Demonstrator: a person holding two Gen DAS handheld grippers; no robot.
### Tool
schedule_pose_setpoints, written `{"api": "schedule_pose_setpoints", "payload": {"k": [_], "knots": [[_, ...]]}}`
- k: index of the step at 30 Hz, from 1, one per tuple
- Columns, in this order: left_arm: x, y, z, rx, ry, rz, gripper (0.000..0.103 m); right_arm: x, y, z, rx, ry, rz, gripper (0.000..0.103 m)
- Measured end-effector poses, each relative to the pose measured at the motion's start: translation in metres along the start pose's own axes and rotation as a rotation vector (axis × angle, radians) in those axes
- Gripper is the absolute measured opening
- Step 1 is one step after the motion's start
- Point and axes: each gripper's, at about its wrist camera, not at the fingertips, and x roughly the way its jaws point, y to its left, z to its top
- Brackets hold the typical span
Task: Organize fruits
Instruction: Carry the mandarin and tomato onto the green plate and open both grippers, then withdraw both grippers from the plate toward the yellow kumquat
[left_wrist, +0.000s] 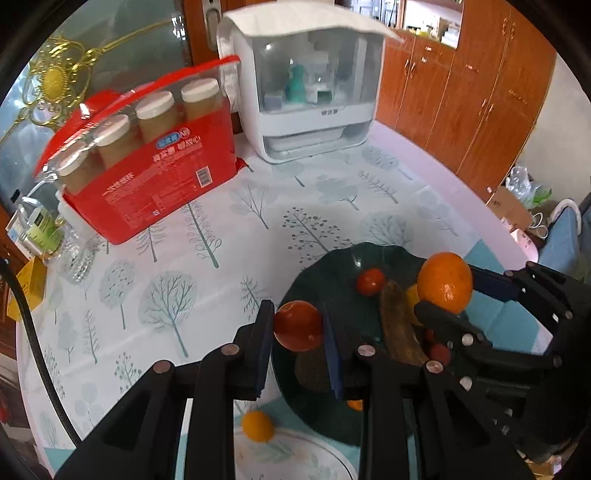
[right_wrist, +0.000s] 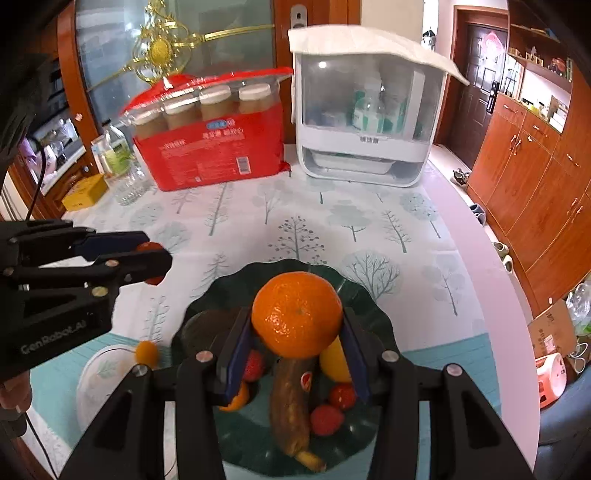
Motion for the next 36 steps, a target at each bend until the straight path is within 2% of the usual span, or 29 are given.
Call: {"api": "schedule_pose_setpoints", "payload": {"k": [8,12,21,22,24,25,26,28,33,36], "knots": [[0.057,0.006,0.012,-0.045,0.094,-0.046,0.024,0.04,0.006,-0.002,-0.003,0.059,0.015,0.047],[0.077,0.002,0.009,-0.045,0.138,-0.041,0.024,0.051,0.011,-0.007,-0.019,0.079,0.021,0.047],[0.095,-0.005,0.003,-0.016,0.176,-0.04,0.026,0.064,0.008,-0.014,-0.019,0.117,0.066,0.049],[0.095,-0.006,0.003,-0.011,0.178,-0.042,0.028,0.062,0.007,-0.014,-0.017,0.115,0.073,0.049],[0.093,-0.009,0.001,0.002,0.173,-0.038,0.041,0.059,0.008,-0.016,-0.021,0.106,0.069,0.05],[0.091,-0.011,0.0,0.009,0.168,-0.033,0.054,0.057,0.008,-0.017,-0.027,0.101,0.065,0.05],[0.089,-0.012,0.0,0.017,0.156,-0.014,0.06,0.055,0.009,-0.018,-0.029,0.099,0.064,0.051],[0.085,-0.015,-0.002,0.031,0.144,-0.008,0.068,0.052,0.009,-0.021,-0.029,0.095,0.067,0.052],[0.076,-0.018,-0.007,0.047,0.132,-0.005,0.071,0.042,0.006,-0.027,-0.012,0.086,0.07,0.055],[0.067,-0.021,-0.008,0.049,0.121,0.001,0.078,0.034,0.004,-0.029,-0.005,0.084,0.079,0.056]]}}
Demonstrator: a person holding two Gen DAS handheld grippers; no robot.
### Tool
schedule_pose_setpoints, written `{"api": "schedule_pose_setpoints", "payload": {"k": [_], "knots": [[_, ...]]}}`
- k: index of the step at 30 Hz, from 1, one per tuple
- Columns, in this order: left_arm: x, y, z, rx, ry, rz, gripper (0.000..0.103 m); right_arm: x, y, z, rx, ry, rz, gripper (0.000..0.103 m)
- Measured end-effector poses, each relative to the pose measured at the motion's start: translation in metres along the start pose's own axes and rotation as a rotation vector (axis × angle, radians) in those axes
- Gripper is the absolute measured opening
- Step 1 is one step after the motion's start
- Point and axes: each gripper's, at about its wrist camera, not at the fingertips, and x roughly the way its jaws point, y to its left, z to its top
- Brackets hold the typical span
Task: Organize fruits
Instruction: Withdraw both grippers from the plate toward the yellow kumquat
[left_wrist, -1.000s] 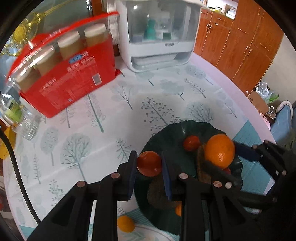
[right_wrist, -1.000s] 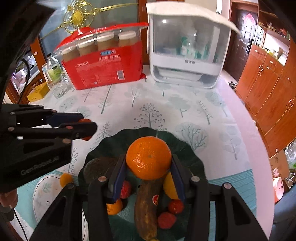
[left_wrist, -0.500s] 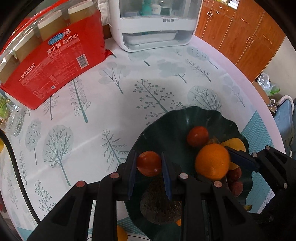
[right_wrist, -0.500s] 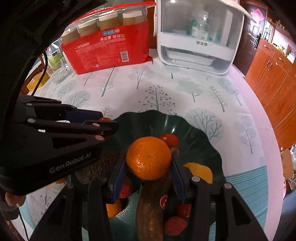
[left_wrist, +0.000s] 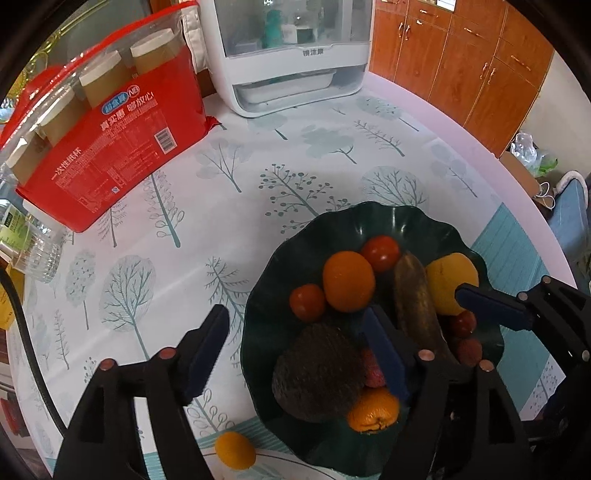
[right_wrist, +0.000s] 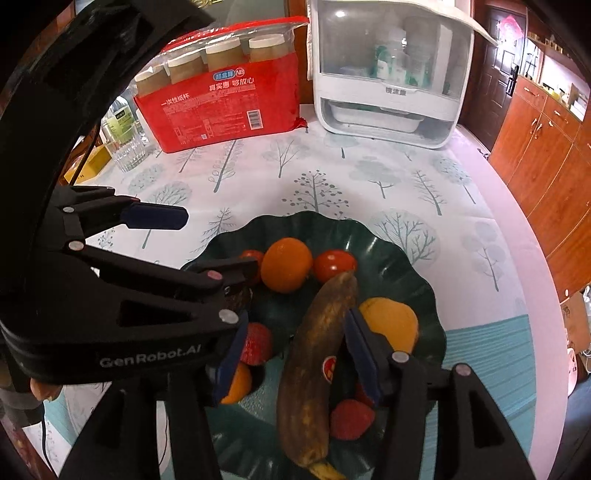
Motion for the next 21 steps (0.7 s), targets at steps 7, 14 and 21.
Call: {"api": "schedule_pose_setpoints", "payload": {"k": [7,14,21], "knots": [[-0.03,-0.003,-0.007,-0.016,-0.039,0.015,0.087,-0.022,-0.001,-0.005,0.018,-0.025,-0.002,0.056],[-0.059,-0.004,-0.023,-0.055,-0.067,0.008,0.1,-0.038,-0.003,-0.011,0.034,-0.033,-0.004,0.056],[-0.085,-0.007,-0.048,-0.07,-0.091,0.001,0.102,-0.053,-0.004,-0.023,0.061,-0.035,0.013,0.056]]}}
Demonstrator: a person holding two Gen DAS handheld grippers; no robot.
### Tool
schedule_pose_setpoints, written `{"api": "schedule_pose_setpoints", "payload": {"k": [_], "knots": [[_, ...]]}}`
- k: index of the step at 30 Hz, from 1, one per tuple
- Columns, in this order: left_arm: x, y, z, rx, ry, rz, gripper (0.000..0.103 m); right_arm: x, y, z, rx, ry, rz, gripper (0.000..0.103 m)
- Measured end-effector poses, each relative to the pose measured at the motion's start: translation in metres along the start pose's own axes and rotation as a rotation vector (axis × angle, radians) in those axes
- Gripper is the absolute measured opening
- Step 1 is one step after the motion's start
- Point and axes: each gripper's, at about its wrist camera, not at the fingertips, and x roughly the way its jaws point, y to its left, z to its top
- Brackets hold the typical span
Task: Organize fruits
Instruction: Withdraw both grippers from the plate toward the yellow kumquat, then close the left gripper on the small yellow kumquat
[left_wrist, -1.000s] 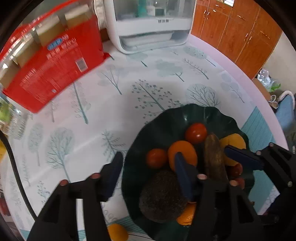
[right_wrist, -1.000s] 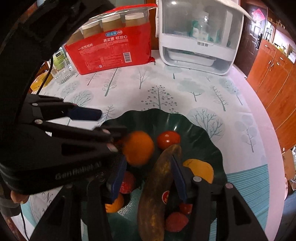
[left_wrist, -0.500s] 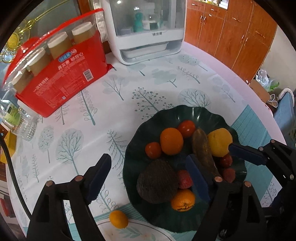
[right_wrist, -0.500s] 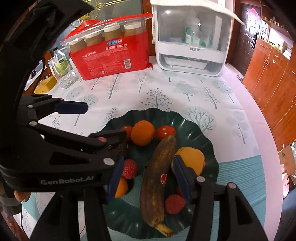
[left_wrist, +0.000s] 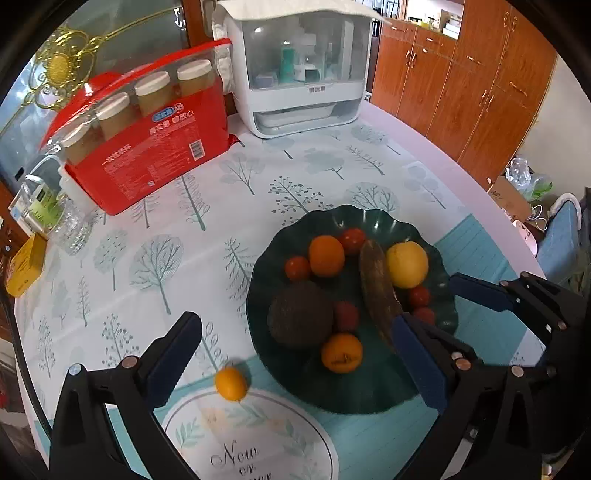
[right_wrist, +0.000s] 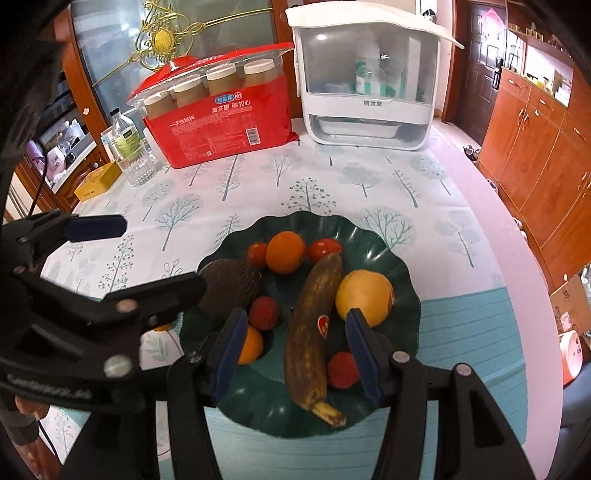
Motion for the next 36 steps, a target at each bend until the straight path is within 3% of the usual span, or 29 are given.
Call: {"api": "schedule_pose_setpoints", "payload": {"k": [10,21,26,36], "knots": [[-0.038,0.009,-0.036,-0.066,-0.045,0.045,0.102,-0.019,0.016,-0.016,-0.018,-0.007,0.008,0.06],[-0.053,0.057,-0.08,-0.224,-0.066,0.135,0.102,-0.024,0.037,-0.021,-0.012,-0.001,0.026,0.06],[-0.047,0.072,-0.105,-0.258,-0.059,0.178,0.102,-0.022,0.043,-0.022,0.005,-0.005,0.022,0.06],[-0.009,0.08,-0.117,-0.239,-0.012,0.148,0.102,-0.002,0.064,-0.033,-0.005,0.016,0.0,0.06]]}}
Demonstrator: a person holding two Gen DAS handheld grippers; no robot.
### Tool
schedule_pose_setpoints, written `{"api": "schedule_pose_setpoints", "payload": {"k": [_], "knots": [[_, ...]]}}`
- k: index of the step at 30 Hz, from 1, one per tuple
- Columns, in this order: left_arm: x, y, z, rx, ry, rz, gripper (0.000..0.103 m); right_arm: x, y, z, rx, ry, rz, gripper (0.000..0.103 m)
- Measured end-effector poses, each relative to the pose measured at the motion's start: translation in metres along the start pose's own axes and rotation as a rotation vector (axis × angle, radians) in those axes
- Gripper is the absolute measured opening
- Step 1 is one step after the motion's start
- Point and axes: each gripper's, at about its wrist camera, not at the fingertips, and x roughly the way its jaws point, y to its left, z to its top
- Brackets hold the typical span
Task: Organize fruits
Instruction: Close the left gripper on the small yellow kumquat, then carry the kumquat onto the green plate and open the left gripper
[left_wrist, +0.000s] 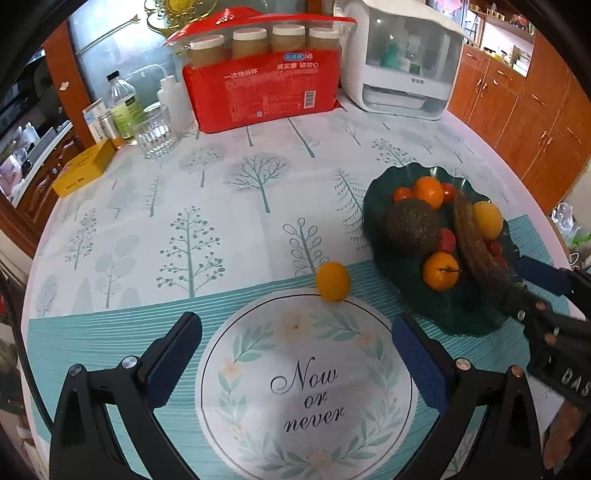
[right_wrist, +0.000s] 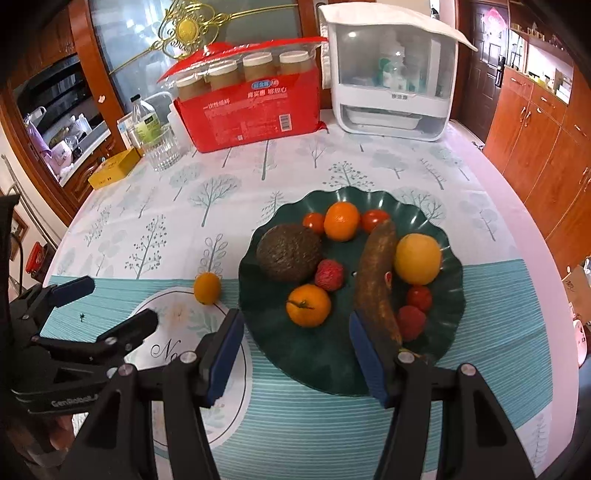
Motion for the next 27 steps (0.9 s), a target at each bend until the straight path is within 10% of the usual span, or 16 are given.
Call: {"api": "schedule_pose_setpoints", "payload": {"k": [27], "knots": [[0.084,-0.015,0.021,0.021,0.073,-0.117,0.043,0.044,-0.023,-0.013,0.197,0.041,-0.078,0.06]]}}
